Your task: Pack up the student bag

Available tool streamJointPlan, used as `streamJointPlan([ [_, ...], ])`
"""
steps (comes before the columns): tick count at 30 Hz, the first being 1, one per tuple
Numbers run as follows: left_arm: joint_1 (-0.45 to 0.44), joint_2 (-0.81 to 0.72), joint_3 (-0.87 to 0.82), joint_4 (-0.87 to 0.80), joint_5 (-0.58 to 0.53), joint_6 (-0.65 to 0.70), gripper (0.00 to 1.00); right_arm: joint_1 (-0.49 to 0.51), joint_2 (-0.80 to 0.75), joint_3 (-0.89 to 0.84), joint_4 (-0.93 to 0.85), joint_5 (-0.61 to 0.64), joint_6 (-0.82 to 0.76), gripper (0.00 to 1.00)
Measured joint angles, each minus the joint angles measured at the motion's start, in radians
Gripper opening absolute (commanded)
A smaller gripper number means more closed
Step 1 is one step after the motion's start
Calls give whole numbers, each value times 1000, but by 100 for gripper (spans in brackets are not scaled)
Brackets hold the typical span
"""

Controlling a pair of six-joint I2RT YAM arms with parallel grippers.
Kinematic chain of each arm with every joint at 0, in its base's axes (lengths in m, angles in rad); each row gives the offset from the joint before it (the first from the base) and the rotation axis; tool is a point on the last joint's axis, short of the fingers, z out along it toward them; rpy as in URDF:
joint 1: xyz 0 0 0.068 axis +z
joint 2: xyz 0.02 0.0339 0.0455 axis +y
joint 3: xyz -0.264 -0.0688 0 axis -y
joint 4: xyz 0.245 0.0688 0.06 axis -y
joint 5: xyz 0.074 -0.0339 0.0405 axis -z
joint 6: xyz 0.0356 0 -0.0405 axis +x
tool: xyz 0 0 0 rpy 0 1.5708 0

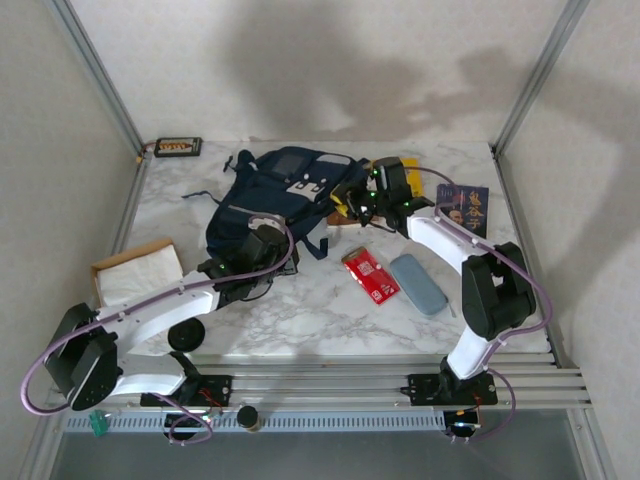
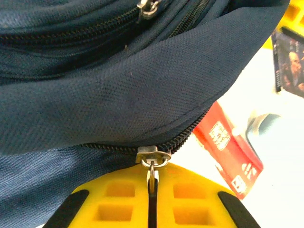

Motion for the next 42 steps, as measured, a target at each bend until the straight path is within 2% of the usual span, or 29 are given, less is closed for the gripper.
streamJointPlan([
  [4,-1,64,21,-5,9,4,0,-34,-67,-36,-58,73,-75,72],
  [7,-1,80,21,-3,17,3,0,-29,-200,-112,-95,143,-107,83],
  [12,-1,81,21,3,33,3,0,111,-312,-225,-55,172,-65,86],
  [16,-1,81,21,5,36,3,0,197,-235,-301,3,155,27,85],
  [20,-1,80,21,6,38,3,0,212,-100,-287,94,119,92,78],
  [24,-1,77,17,12,40,3,0,214,-23,-251,159,122,140,65],
  [28,-1,70,11,18,40,4,0,216,21,-179,173,169,139,43],
  [32,-1,55,6,25,40,7,0,215,21,-175,175,205,123,13],
  [35,-1,34,-9,31,40,7,0,212,20,-175,173,203,101,1],
  [42,22,-63,-53,-11,30,3,0,143,-1,-151,97,154,-34,0],
])
